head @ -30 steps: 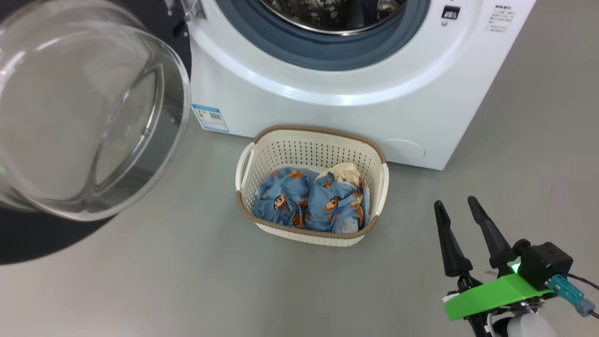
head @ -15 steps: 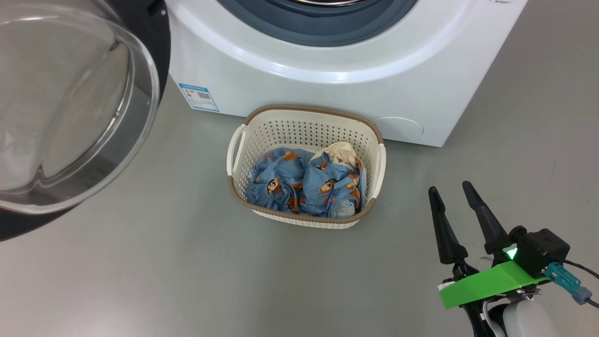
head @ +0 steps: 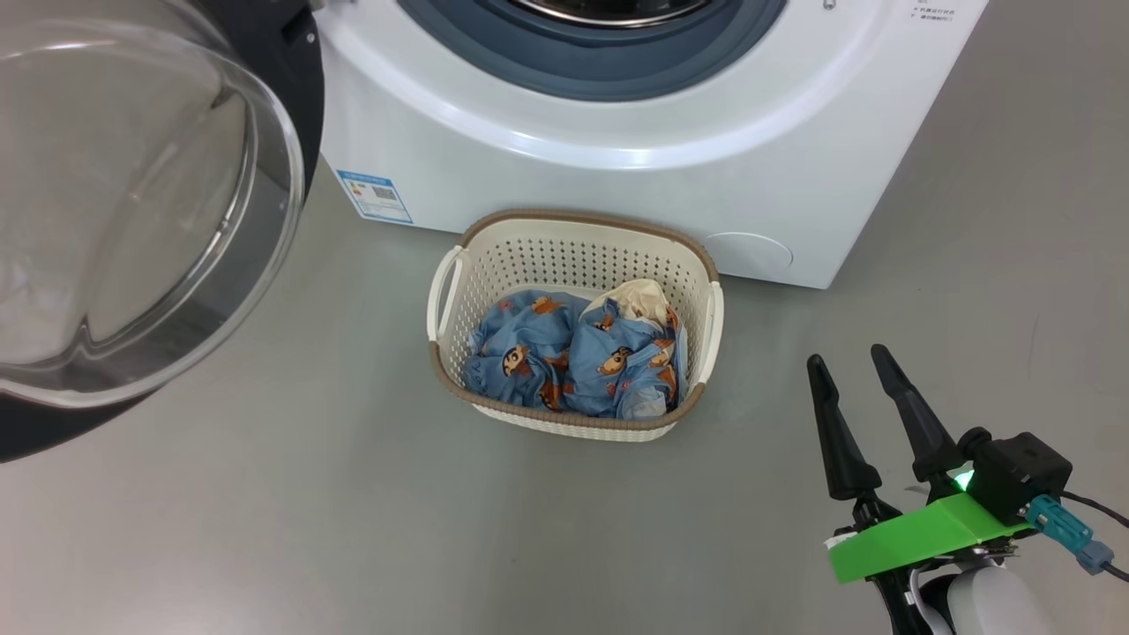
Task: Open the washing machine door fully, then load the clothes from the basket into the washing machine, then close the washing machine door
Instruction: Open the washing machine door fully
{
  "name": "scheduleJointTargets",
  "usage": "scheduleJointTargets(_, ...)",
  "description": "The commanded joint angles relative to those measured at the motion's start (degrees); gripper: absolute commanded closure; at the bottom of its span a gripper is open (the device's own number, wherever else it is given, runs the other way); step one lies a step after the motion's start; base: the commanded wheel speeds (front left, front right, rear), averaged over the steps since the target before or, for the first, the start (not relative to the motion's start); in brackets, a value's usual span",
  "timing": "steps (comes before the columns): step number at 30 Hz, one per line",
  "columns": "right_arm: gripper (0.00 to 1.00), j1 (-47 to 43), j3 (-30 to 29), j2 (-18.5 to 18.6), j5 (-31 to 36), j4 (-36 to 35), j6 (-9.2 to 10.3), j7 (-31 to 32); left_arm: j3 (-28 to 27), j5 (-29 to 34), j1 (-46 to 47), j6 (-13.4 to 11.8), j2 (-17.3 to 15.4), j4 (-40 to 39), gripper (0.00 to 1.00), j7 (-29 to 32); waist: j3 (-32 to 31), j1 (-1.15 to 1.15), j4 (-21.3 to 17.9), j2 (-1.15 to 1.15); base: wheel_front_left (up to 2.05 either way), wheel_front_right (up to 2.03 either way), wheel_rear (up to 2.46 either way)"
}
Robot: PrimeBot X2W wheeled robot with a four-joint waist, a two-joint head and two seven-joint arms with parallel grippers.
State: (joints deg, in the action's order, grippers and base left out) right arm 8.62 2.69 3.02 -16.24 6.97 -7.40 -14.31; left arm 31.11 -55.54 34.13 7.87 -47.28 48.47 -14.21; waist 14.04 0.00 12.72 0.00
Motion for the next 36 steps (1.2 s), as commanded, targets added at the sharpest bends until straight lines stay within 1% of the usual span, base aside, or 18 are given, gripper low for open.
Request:
scheduleJointTargets(1,0.0,0.5,1.3,-0.1,0.0,-1.1,-0.09,-0.7,-2.2,-0.5,2.2,-0.4,-4.8,-0.2,1.0,-0.8,-0.3,0.0,0.1,0.0,0.0,0.0,0.0)
scheduleJointTargets(8,0.0,0.1,0.8,-0.1,-0.7,-0.9,-0.09,-0.7,-3.9,-0.5,-0.2,-0.4,-3.9,-3.1,1.0,-0.8,-1.5,0.0,0.4,0.0,0.0,0.0,0.0)
scheduleJointTargets(17,0.0,-0.6,0.9,-0.1,-1.2,-0.6,-0.09,-0.7,-10.4,2.2,-6.2,-0.4,-1.7,-9.1,1.0,-0.8,-3.6,0.0,0.0,0.0,0.0,0.0,0.0)
scheduleJointTargets(18,0.0,-0.7,0.9,-0.1,-1.3,-0.7,-0.09,-0.7,-11.3,2.7,-7.1,-0.4,-1.4,-9.9,0.58,-0.8,-3.9,0.0,-0.1,0.0,0.0,0.0,0.0)
scheduleJointTargets(19,0.0,-0.9,0.9,-0.1,-1.3,-0.7,-0.09,-0.7,-12.3,3.2,-7.9,-0.4,-1.1,-10.8,0.13,-0.8,-4.1,0.0,-0.3,0.0,0.0,0.0,0.0)
scheduleJointTargets(20,0.0,-1.0,0.8,-0.1,-1.3,-0.8,-0.09,-0.7,-13.2,3.8,-8.8,-0.4,-0.8,-11.9,0.0,-0.8,-4.4,0.0,-0.5,0.0,0.0,0.0,0.0)
scheduleJointTargets(23,0.0,-1.5,0.8,-0.1,-1.2,-1.0,-0.09,-0.7,-16.5,5.5,-11.6,-0.4,0.4,-15.2,0.0,-0.8,-5.1,0.0,-1.2,0.0,0.0,0.0,0.0)
scheduleJointTargets(25,0.0,-1.8,0.8,-0.1,-1.1,-1.1,-0.09,-0.7,-18.9,6.3,-13.7,-0.4,1.7,-17.2,0.0,-0.8,-5.7,0.0,-1.8,0.0,0.0,0.0,0.0)
scheduleJointTargets(32,0.0,-3.5,0.9,-0.1,-0.8,-1.3,-0.09,-0.7,-27.2,11.4,-21.4,-0.4,7.8,-26.3,0.0,-0.8,-8.2,0.0,-4.5,0.0,0.0,0.0,0.0)
scheduleJointTargets(36,0.0,-4.1,1.4,-0.1,-0.3,-1.4,-0.09,-0.7,-30.1,13.9,-25.3,-0.4,11.2,-31.5,0.0,-0.8,-9.1,0.0,-6.6,0.0,0.0,0.0,0.0)
